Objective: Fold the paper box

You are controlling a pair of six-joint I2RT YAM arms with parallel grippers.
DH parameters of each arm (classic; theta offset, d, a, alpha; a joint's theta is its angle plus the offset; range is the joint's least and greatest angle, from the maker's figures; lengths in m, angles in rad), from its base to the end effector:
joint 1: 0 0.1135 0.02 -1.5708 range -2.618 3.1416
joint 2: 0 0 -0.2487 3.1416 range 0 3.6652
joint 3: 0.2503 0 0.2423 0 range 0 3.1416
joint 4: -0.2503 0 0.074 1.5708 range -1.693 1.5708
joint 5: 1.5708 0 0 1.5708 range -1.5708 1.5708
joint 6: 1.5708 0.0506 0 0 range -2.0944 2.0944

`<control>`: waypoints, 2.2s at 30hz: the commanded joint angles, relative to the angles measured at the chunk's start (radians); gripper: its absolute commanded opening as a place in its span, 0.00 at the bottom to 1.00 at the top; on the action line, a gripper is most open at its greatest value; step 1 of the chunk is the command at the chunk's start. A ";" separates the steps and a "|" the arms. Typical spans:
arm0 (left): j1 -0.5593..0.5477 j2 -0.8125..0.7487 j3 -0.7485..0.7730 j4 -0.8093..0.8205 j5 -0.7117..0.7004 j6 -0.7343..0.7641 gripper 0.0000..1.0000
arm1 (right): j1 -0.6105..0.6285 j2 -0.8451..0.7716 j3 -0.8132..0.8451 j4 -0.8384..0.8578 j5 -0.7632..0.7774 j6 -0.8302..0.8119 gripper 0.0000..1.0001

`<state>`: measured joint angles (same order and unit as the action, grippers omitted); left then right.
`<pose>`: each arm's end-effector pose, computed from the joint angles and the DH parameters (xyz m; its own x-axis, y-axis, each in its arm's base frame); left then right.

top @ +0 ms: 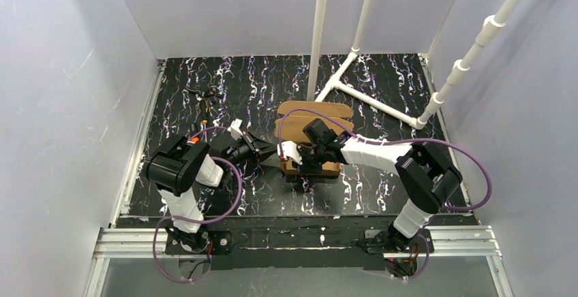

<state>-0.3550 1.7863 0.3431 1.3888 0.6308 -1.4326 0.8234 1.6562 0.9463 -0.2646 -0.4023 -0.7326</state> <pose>0.2496 -0.1244 0.1250 -0.8320 -0.5446 -0.1058 0.0642 0.0948 -0.9934 0.2071 0.2526 0.1541 0.1332 -0.7616 -0.6342 -0.9890 -0.0608 -0.1347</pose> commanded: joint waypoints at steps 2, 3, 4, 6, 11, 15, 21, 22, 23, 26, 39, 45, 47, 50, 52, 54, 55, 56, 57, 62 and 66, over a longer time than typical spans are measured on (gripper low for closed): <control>0.007 0.030 0.024 0.018 0.031 0.018 0.00 | 0.006 0.032 0.001 -0.033 0.022 -0.007 0.01; 0.006 0.042 0.024 0.018 0.035 0.022 0.00 | 0.006 0.032 0.001 -0.033 0.022 -0.007 0.01; 0.007 0.053 0.021 0.018 0.038 0.024 0.02 | 0.006 0.031 0.001 -0.033 0.022 -0.007 0.01; 0.006 0.076 0.020 0.017 0.048 0.032 0.06 | 0.006 0.031 0.001 -0.033 0.022 -0.007 0.01; 0.006 0.092 0.021 0.004 0.059 0.041 0.14 | 0.006 0.033 0.000 -0.033 0.023 -0.007 0.01; 0.005 0.101 0.029 -0.019 0.070 0.049 0.19 | 0.006 0.035 0.000 -0.033 0.023 -0.007 0.01; -0.003 0.096 0.044 -0.067 0.072 0.068 0.28 | 0.006 0.034 0.000 -0.033 0.022 -0.008 0.01; -0.007 0.091 0.048 -0.085 0.070 0.077 0.29 | 0.006 0.034 -0.001 -0.034 0.022 -0.007 0.01; -0.010 0.085 0.054 -0.108 0.069 0.086 0.30 | 0.006 0.034 0.000 -0.033 0.022 -0.008 0.01; -0.023 0.063 0.073 -0.192 0.062 0.118 0.32 | 0.006 0.033 0.001 -0.033 0.022 -0.007 0.01; -0.035 -0.059 0.101 -0.404 0.032 0.227 0.54 | 0.006 0.033 0.003 -0.036 0.013 -0.007 0.01; -0.040 -0.108 0.118 -0.468 0.039 0.260 0.55 | 0.006 0.035 0.004 -0.038 0.010 -0.007 0.01; -0.047 -0.116 0.130 -0.498 0.037 0.277 0.55 | 0.006 0.034 0.005 -0.038 0.011 -0.007 0.01; -0.060 -0.121 0.141 -0.521 0.037 0.286 0.55 | 0.006 0.033 0.004 -0.038 0.011 -0.008 0.01; -0.067 -0.129 0.144 -0.525 0.038 0.287 0.58 | 0.006 0.034 0.003 -0.038 0.012 -0.008 0.01; -0.075 -0.141 0.151 -0.549 0.035 0.300 0.59 | 0.006 0.034 0.004 -0.038 0.010 -0.008 0.01; -0.079 -0.148 0.157 -0.578 0.032 0.314 0.59 | 0.006 0.034 0.004 -0.038 0.011 -0.009 0.01; -0.083 -0.157 0.166 -0.616 0.027 0.331 0.59 | 0.006 0.035 0.003 -0.038 0.010 -0.008 0.01; -0.088 -0.169 0.182 -0.663 0.016 0.357 0.59 | 0.006 0.034 0.005 -0.039 0.011 -0.008 0.01; -0.117 -0.215 0.241 -0.891 -0.052 0.455 0.59 | 0.006 0.031 0.004 -0.040 0.010 -0.009 0.01; -0.150 -0.256 0.298 -1.056 -0.121 0.540 0.58 | 0.006 0.030 0.005 -0.044 0.009 -0.011 0.01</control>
<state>-0.4747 1.6047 0.5800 0.5556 0.5865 -1.0157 0.8234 1.6562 0.9466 -0.2649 -0.4030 -0.7349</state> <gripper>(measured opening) 0.588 0.073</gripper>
